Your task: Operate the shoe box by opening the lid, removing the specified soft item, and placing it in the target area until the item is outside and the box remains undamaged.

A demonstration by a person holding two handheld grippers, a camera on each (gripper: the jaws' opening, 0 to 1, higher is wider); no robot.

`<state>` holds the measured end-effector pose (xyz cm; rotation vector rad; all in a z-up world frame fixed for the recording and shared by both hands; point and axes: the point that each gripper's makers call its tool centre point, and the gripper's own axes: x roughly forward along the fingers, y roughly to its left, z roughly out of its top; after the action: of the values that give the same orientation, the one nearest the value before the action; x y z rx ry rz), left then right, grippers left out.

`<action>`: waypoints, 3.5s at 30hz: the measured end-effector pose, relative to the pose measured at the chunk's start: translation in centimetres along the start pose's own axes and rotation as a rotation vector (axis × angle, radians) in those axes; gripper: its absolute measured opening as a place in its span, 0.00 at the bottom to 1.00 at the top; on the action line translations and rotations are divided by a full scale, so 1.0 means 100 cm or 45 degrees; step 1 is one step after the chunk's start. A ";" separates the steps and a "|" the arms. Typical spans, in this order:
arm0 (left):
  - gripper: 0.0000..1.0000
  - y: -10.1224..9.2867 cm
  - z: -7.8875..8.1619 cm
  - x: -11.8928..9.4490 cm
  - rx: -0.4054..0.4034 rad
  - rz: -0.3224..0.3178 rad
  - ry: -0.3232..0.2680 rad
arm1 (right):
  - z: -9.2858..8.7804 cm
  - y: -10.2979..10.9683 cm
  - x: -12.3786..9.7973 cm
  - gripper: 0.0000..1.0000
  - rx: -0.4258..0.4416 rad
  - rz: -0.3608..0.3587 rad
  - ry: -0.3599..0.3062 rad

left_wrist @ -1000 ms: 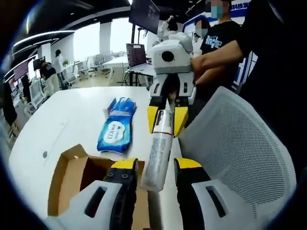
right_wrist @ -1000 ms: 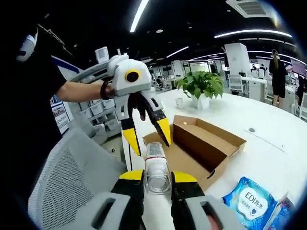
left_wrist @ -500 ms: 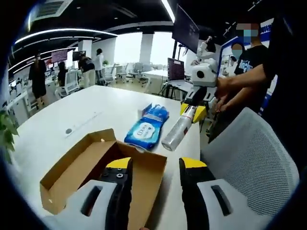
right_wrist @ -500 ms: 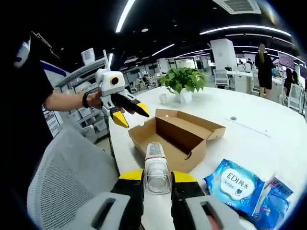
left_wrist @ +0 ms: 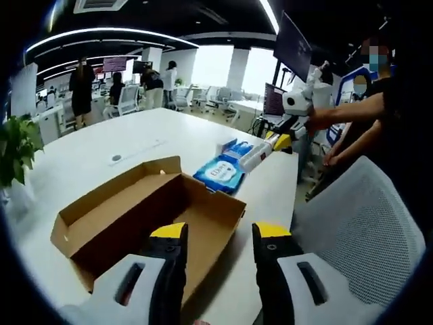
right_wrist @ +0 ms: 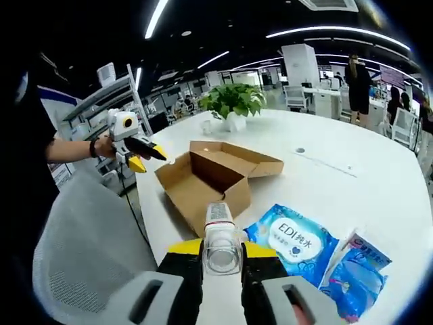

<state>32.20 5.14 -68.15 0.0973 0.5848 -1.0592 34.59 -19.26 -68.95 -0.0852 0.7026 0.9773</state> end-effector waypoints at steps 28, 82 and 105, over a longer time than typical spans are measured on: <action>0.38 0.005 -0.026 -0.021 -0.096 0.157 0.048 | 0.041 -0.161 0.017 0.16 -0.522 -0.198 0.555; 0.38 0.005 -0.048 -0.010 -0.137 0.134 0.125 | -0.009 -0.208 0.047 0.17 -0.888 -0.049 1.135; 0.37 0.004 -0.050 -0.011 -0.144 0.135 0.125 | -0.007 -0.206 0.051 0.20 -0.901 -0.021 1.166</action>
<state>30.14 7.99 -71.88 0.0805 0.7198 -0.9204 52.21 -27.67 -77.39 -1.2145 1.1401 1.1224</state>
